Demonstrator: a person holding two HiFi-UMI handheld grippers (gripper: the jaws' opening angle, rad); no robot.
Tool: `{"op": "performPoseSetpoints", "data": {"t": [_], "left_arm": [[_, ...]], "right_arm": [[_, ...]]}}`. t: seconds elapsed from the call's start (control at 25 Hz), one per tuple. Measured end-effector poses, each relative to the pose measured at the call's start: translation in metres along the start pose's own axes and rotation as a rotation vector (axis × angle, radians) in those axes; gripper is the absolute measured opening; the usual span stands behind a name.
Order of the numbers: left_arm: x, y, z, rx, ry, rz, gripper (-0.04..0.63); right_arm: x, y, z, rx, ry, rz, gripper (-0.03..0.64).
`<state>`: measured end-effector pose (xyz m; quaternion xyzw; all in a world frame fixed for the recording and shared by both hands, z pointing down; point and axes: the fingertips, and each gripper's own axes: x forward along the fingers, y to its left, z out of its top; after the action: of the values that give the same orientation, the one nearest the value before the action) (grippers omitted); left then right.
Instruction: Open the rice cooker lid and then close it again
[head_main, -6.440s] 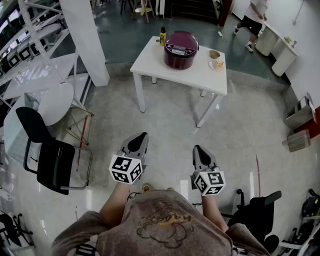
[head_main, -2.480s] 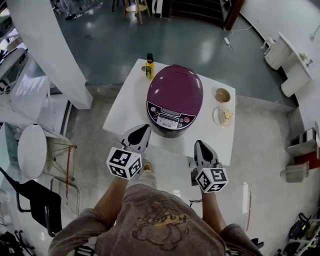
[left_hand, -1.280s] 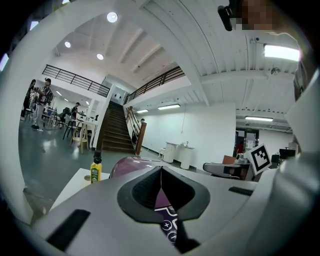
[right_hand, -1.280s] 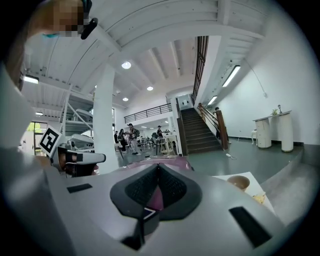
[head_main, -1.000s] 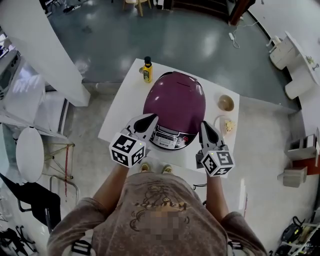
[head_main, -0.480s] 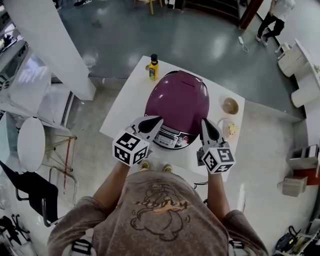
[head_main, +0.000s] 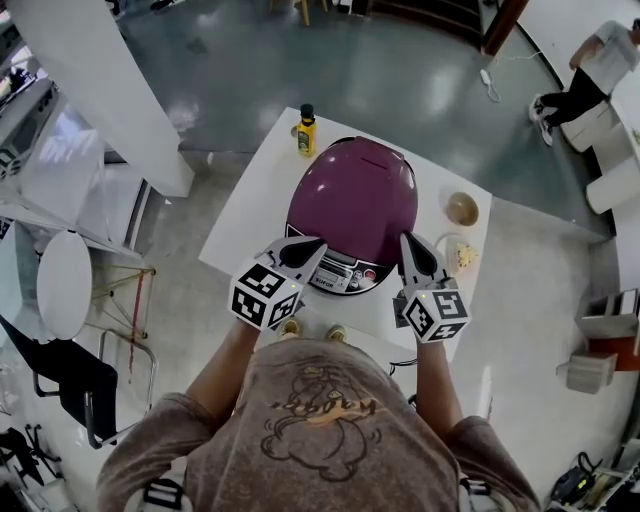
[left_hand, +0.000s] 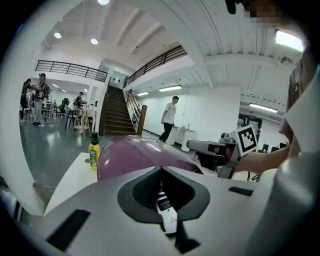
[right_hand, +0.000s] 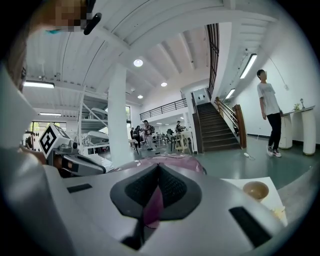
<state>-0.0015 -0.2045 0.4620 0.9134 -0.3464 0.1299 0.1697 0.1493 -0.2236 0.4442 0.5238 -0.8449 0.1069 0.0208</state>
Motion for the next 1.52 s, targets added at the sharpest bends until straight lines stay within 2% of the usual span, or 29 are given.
{"op": "performPoseSetpoints", "data": {"t": [0.96, 1.52], "left_arm": [[0.008, 0.000, -0.008, 0.021, 0.094, 0.023, 0.021], [0.006, 0.000, -0.010, -0.006, 0.097, 0.003, 0.020]], "right_arm": [[0.006, 0.003, -0.004, 0.003, 0.017, 0.017, 0.002], [0.013, 0.011, -0.015, -0.026, 0.053, 0.027, 0.002]]}}
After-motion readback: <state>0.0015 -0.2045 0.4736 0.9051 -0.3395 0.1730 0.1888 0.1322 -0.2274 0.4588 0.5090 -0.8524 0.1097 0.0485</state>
